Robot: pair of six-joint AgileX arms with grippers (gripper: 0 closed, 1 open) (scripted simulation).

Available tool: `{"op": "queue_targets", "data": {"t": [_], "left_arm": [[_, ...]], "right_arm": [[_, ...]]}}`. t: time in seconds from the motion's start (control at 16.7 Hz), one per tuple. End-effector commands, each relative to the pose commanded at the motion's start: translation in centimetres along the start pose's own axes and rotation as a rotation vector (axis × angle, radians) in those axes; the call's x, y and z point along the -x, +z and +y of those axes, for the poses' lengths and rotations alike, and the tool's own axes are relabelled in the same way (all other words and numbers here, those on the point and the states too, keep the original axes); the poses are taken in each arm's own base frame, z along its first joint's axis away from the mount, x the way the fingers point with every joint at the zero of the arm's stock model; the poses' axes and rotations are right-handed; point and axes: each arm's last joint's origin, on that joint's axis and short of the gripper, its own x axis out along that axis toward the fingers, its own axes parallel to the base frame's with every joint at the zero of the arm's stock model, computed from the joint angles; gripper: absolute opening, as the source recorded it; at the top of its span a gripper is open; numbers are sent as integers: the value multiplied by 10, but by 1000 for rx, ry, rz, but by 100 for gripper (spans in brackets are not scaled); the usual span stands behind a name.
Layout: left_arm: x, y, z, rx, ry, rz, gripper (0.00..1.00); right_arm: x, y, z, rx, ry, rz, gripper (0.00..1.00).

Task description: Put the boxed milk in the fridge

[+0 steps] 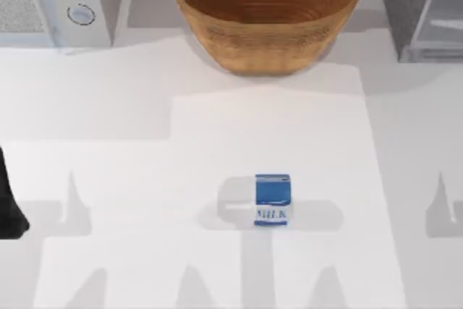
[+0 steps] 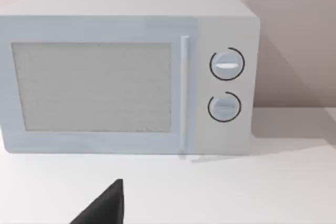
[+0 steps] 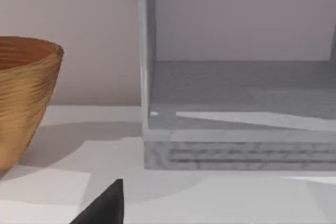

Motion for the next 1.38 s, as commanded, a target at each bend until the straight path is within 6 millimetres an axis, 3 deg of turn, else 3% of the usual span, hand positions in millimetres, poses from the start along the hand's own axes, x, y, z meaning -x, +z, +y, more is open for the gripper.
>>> {"op": "queue_targets", "data": {"t": [0.42,0.78,1.08,1.38], "left_arm": [[0,0,0,0,0,0,100],[0,0,0,0,0,0,100],[0,0,0,0,0,0,100],[0,0,0,0,0,0,100]], "right_arm": [[-8,8,5,9,-17,20,100],[-42,25,29,46,-59,69,100],[-85,25,83,79,-76,78,100],[-106,-11,167,84,-69,54,100]]}}
